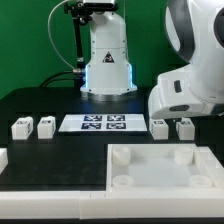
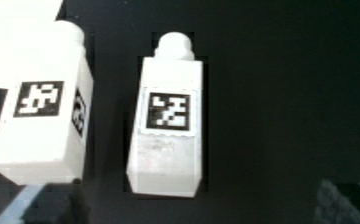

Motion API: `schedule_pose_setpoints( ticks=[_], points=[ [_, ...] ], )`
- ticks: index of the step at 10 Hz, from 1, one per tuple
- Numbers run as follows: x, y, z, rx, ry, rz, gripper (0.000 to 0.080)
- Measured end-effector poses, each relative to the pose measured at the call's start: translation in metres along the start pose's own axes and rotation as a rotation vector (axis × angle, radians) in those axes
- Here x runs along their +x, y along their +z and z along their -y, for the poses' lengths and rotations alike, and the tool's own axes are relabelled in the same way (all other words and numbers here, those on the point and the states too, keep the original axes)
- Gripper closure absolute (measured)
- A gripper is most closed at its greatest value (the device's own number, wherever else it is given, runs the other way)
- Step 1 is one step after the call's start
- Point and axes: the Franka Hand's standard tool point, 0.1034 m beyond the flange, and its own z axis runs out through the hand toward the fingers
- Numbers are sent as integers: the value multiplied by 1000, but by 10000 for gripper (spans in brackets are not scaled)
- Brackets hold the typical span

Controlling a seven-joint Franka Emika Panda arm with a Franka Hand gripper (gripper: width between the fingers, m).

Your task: Assemble one leg

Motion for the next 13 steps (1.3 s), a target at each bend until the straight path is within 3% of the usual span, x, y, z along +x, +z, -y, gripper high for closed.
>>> schedule_pose_setpoints(
  ticks=[3,8,9,10,11,12,13],
  points=[
    [2,30,6,-19,38,52,151],
    [6,40,8,-27,22,52,151],
    [6,40,8,-27,22,52,238],
    [6,40,8,-27,22,52,238],
    [6,40,9,-27,22,52,439],
    [6,40,9,-27,22,52,505],
    [6,40,9,-27,22,53,505]
  ],
)
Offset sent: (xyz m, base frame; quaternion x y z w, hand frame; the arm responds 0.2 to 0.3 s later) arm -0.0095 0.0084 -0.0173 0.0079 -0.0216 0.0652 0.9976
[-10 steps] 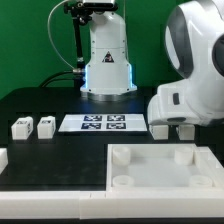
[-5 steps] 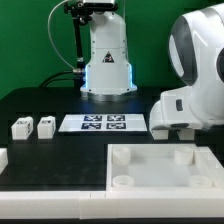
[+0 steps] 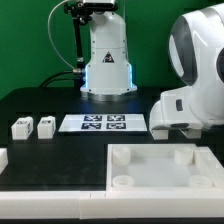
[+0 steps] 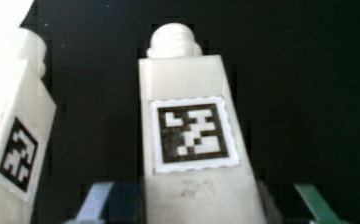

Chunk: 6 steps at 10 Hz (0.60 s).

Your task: Assemble one leg

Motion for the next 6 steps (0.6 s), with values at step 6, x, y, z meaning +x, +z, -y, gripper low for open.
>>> schedule_pose_setpoints(
  ticks=[6],
  points=[
    [-21,-47,-15,13,-5,-2,505]
  ],
)
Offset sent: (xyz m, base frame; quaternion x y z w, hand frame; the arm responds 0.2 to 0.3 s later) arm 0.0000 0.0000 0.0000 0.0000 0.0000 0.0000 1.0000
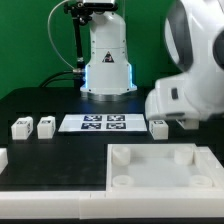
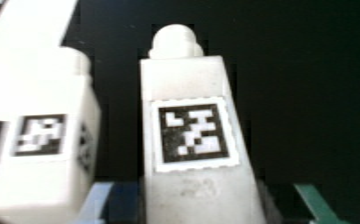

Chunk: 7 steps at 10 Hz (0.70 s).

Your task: Assemble one leg

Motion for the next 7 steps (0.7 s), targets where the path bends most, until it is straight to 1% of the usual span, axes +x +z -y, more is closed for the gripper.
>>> schedule_pose_setpoints(
  ticks=[1,2,3,4,5,6,7],
  points=[
    [-9,-10,-2,-2,5,-5,505],
    [-22,-30,-5,-3,14,-38,505],
    [-24,-28,-6,-6,13,-57,505],
    [-14,-26,-2,0,10,-101,505],
    [-6,-35,-1,12,4,-230,504],
    [-4,-42,-6,16,-16,-302,504],
    [1,-65,-15,26,-48,-367,504]
  ],
)
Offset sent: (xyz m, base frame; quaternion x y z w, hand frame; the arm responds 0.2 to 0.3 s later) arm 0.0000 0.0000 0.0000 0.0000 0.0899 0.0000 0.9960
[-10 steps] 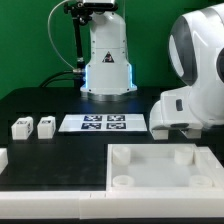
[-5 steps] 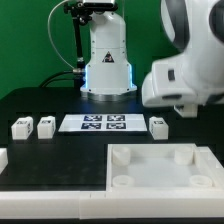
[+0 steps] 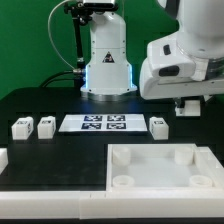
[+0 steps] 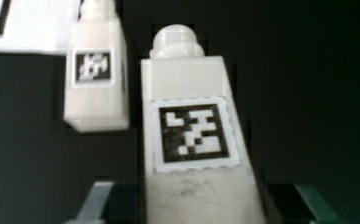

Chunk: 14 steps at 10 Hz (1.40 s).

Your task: Assemble one leg

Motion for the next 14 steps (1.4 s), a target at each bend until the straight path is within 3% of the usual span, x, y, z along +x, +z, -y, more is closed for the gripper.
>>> schedule_pose_setpoints(
  ticks=[2,3,4,7,10,11,14],
  points=[
    [14,-54,-16,4,-25,-138,504],
    [24,-76,-16,-35,-54,-271,504],
    [21,-84,-10,-46,-51,-356,504],
    [29,-87,-10,-28,-73,-706,504],
    [75,-144,-21,-24,-144,-1037,504],
    [87,-140,-27,-21,-137,-1073,504],
    [84,-138,-25,-22,-142,-1052,504]
  ],
)
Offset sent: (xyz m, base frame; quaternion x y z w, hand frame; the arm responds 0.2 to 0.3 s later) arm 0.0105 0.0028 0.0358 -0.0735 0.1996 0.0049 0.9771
